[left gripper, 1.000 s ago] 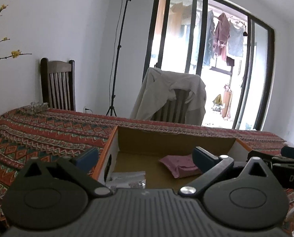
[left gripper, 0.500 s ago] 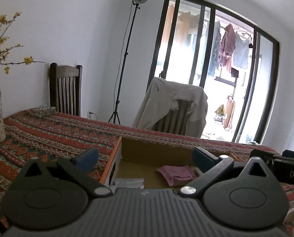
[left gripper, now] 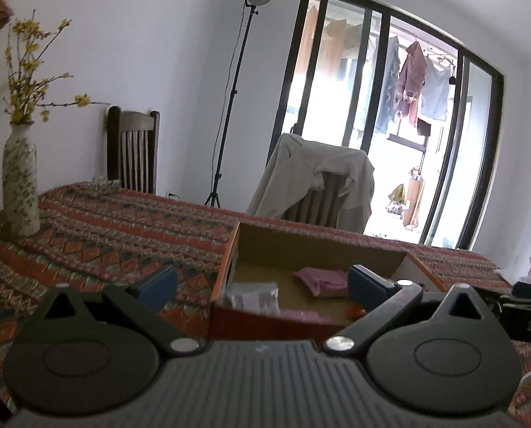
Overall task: Organize snacks
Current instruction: 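Move both tools back toward the snack pile, then grasp the white oat-crisps bag with the right tool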
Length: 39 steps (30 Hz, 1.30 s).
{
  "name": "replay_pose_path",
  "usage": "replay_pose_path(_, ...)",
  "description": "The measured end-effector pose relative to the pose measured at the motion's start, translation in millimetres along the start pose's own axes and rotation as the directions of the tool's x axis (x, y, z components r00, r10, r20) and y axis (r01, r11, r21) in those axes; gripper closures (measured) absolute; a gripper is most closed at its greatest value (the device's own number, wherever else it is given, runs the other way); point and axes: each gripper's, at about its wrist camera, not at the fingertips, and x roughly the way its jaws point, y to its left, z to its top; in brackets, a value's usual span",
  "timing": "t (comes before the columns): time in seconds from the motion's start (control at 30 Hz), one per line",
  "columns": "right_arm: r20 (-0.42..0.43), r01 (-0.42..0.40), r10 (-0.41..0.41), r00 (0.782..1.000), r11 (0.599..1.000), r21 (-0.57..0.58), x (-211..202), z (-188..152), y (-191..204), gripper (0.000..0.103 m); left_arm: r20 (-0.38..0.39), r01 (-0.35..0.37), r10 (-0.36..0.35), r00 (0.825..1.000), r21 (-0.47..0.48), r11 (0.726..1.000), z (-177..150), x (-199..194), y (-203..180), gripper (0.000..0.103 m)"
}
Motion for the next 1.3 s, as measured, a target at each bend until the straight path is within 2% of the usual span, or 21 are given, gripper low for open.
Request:
replay_pose_path(0.4, -0.106, 0.004, -0.006, 0.994, 1.000, -0.021, -24.7, -50.6, -15.0, 0.000, -0.084, -0.006, 0.006, 0.996, 0.005, 1.000, -34.7, -24.0, 12.9, 0.000)
replay_pose_path(0.6, -0.190, -0.005, -0.003, 0.982, 0.999, -0.040, -30.7, -78.4, -19.7, 0.000, -0.157, -0.012, 0.013, 0.987, 0.003, 1.000, -60.1, -23.4, 17.5, 0.000)
replay_pose_path(0.83, -0.246, -0.008, -0.001, 0.969, 0.999, -0.038, -40.9, -100.7, -33.7, 0.000, -0.187, -0.026, 0.025, 0.982, -0.004, 1.000, -77.8, -21.5, 24.3, 0.000)
replay_pose_path(0.93, -0.267, -0.006, -0.004, 0.964, 0.999, -0.038, -42.9, -105.4, -37.6, 0.000, -0.161, -0.027, 0.021, 0.987, -0.033, 0.999, -76.6, -24.2, 29.5, 0.000)
replay_pose_path(1.17, -0.274, 0.005, -0.012, 0.962, 1.000, -0.029, -41.2, -106.2, -41.8, 0.000, -0.140, -0.030, 0.030, 0.990, 0.000, 1.000, -77.5, -27.1, 24.0, 0.000)
replay_pose_path(1.3, -0.264, 0.027, -0.033, 0.964, 0.999, -0.025, -38.9, -102.4, -46.1, 0.000, -0.145, -0.025, 0.022, 0.989, -0.021, 0.999, -77.6, -26.4, 27.3, 0.000)
